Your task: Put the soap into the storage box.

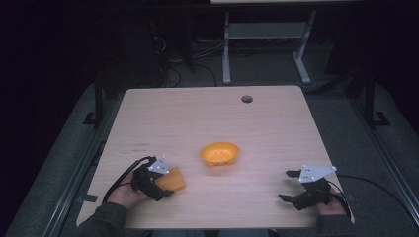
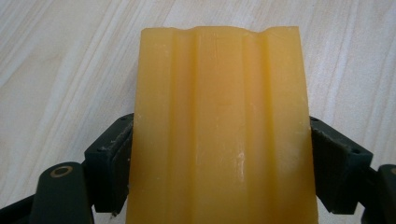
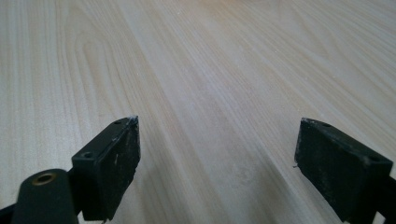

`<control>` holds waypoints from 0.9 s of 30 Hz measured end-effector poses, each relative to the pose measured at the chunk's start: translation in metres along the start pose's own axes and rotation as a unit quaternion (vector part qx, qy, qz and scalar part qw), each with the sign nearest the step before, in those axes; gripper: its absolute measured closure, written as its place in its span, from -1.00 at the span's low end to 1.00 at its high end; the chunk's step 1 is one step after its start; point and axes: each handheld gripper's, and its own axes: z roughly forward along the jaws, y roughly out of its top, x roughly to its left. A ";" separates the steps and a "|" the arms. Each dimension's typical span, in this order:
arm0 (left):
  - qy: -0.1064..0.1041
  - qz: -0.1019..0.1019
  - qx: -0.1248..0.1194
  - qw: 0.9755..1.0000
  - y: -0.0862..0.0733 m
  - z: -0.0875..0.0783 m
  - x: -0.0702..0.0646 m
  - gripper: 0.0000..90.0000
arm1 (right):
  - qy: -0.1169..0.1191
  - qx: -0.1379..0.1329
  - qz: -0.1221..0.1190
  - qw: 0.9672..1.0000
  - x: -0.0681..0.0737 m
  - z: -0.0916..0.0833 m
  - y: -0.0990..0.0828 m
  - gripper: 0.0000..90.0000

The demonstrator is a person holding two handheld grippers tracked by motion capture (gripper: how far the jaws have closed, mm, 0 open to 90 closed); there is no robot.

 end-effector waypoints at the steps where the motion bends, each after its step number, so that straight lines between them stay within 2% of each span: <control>1: 0.000 -0.002 0.000 1.000 0.000 0.000 0.000 -0.55 | 0.000 0.000 0.000 1.000 0.000 0.000 0.000 -0.70; 7: 0.003 -0.001 0.002 1.000 0.000 -0.001 -0.002 -0.54 | 0.000 -0.003 0.000 1.000 0.000 0.000 0.000 -0.70; 9: 0.010 -0.002 0.002 1.000 0.001 -0.001 -0.003 -0.53 | 0.000 -0.003 0.000 1.000 0.000 -0.001 0.000 -0.70; 11: 0.007 -0.002 0.001 1.000 0.001 -0.002 -0.003 -0.53 | -0.001 -0.004 0.000 1.000 0.000 -0.001 0.000 -0.70; 16: 0.013 0.006 -0.009 1.000 0.005 -0.007 -0.007 -0.53 | -0.002 -0.004 -0.001 1.000 0.000 -0.001 0.001 -0.70; 19: 0.005 0.009 -0.020 1.000 0.009 -0.011 -0.009 -0.53 | -0.001 -0.006 -0.003 1.000 0.000 -0.001 0.001 -0.70; 27: 0.000 0.018 -0.007 1.000 0.017 -0.009 -0.009 -0.53 | -0.004 -0.012 0.000 1.000 0.000 -0.003 0.000 -0.70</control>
